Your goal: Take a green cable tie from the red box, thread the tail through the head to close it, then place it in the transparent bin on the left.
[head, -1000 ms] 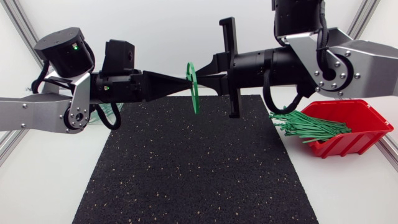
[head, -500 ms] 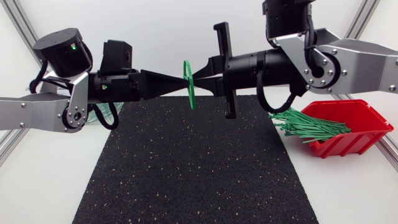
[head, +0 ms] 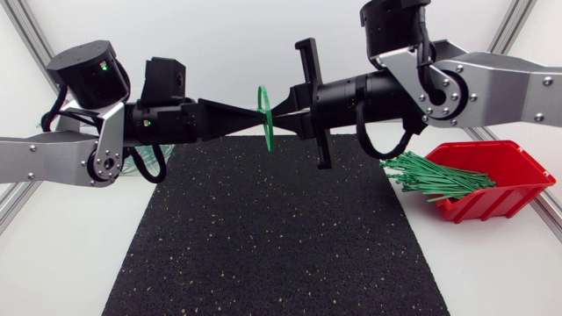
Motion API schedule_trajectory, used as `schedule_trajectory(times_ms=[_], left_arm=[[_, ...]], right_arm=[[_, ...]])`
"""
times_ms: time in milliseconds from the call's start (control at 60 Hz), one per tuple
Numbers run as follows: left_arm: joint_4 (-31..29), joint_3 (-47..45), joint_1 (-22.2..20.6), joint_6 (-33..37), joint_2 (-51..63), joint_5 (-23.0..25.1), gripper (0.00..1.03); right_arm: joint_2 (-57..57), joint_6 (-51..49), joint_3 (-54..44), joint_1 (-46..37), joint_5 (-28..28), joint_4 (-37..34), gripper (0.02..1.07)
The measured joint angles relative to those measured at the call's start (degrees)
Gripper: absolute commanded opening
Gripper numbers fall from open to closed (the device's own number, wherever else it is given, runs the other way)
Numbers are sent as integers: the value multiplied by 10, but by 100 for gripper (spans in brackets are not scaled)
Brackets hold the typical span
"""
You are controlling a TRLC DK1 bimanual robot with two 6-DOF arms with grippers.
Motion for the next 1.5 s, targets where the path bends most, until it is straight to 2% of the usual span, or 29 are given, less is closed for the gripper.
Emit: schedule_trajectory(times_ms=[200, 233, 300, 383, 433, 467, 583, 633, 783, 950, 1017, 1067, 1167, 1250, 1333, 1417, 1500], left_arm=[[1, 0, 1, 0, 0, 0, 4], [2, 0, 1, 0, 0, 0, 4], [4, 0, 1, 0, 0, 0, 4], [7, 1, 1, 0, 1, 0, 4], [7, 4, 0, 0, 2, 0, 4], [7, 8, -1, 0, 3, 0, 4], [7, 18, -1, 1, 10, 0, 4], [7, 22, -1, 1, 13, -1, 4], [3, 28, 7, 6, 22, -2, 4], [-17, 39, 29, 30, 29, -5, 4], [-57, 47, 38, 57, 30, -16, 4], [-130, 63, 44, 107, 31, -31, 4], [-236, 91, 56, 186, 35, -48, 4], [-288, 111, 73, 235, 37, -63, 4], [-354, 135, 89, 292, 37, -96, 4], [-449, 164, 101, 358, 37, -135, 4], [-507, 188, 114, 412, 37, -176, 4]], right_arm=[[-15, -7, 0, 8, 35, 0, 8], [-22, -11, 0, 9, 43, 0, 12], [-31, -17, 0, 9, 49, 0, 27], [-36, -31, 0, 8, 57, -14, 32], [-37, -42, 0, 8, 62, -30, 44], [-37, -50, 0, 8, 67, -40, 48], [-38, -95, 0, 11, 120, -74, 49], [-38, -117, 1, 11, 145, -90, 57], [-38, -174, 10, 11, 210, -130, 62], [-35, -235, 23, -1, 258, -141, 69], [-35, -260, 25, -8, 278, -150, 69], [-34, -285, 25, -10, 301, -151, 69], [-32, -323, 25, -12, 328, -152, 69], [-31, -363, 21, -8, 372, -140, 69], [-31, -408, 5, 0, 431, -109, 70], [-31, -450, -8, 4, 462, -99, 70], [-32, -488, -17, 2, 480, -96, 70]])
